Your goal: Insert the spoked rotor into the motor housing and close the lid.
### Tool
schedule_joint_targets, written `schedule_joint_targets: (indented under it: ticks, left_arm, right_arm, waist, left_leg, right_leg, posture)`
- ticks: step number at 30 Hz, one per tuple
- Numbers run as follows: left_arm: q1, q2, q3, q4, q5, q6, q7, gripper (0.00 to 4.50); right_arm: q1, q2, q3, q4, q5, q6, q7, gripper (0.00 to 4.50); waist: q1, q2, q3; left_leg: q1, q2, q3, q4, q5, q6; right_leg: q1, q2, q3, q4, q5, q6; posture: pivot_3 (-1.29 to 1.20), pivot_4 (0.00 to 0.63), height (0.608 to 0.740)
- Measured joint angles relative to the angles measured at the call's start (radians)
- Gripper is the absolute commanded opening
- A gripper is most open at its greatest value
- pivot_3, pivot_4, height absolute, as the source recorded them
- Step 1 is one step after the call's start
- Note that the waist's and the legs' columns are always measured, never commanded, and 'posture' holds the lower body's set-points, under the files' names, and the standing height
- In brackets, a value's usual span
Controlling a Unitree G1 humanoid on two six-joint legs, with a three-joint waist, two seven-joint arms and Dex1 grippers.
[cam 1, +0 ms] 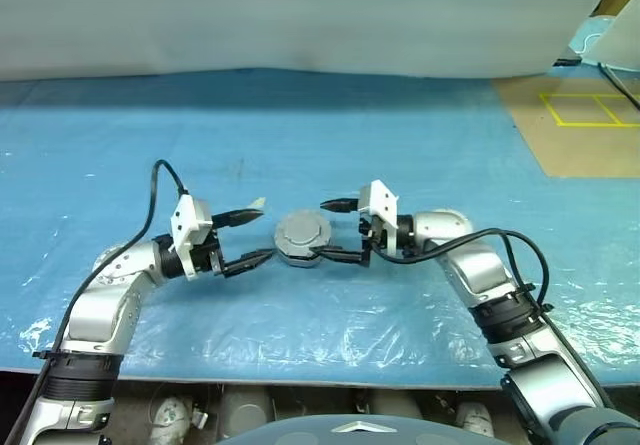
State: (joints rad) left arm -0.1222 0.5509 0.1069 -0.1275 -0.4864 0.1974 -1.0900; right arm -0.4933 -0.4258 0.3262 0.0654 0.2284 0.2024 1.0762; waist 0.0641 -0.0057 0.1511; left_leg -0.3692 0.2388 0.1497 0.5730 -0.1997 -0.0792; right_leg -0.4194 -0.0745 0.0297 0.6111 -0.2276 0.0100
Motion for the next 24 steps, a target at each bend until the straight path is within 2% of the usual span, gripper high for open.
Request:
schedule_joint_targets:
  ticks: [8, 24]
  left_arm:
    - [0.082, 0.035, 0.004, -0.016, 0.003, -0.046, -0.023, 3.98]
    - [0.084, 0.025, -0.010, -0.014, 0.019, -0.069, -0.006, 3.98]
  right_arm:
    - [-0.088, 0.079, 0.002, 0.102, -0.052, -0.064, -0.009, 4.49]
    - [-0.065, 0.087, 0.038, 0.205, -0.121, -0.128, 0.026, 4.49]
  waist:
    - [-0.009, 0.000, 0.000]
    - [-0.021, -0.001, 0.000]
  left_leg:
    - [0.000, 0.000, 0.000, 0.000, 0.000, 0.000]
    - [0.001, 0.000, 0.000, 0.004, 0.000, 0.000]
  right_leg:
    - [0.000, 0.000, -0.001, 0.001, 0.000, -0.001]
    - [-0.001, 0.000, 0.000, 0.007, -0.001, -0.002]
  posture:
    - [0.00, 0.150, 0.740]
    - [0.00, 0.150, 0.740]
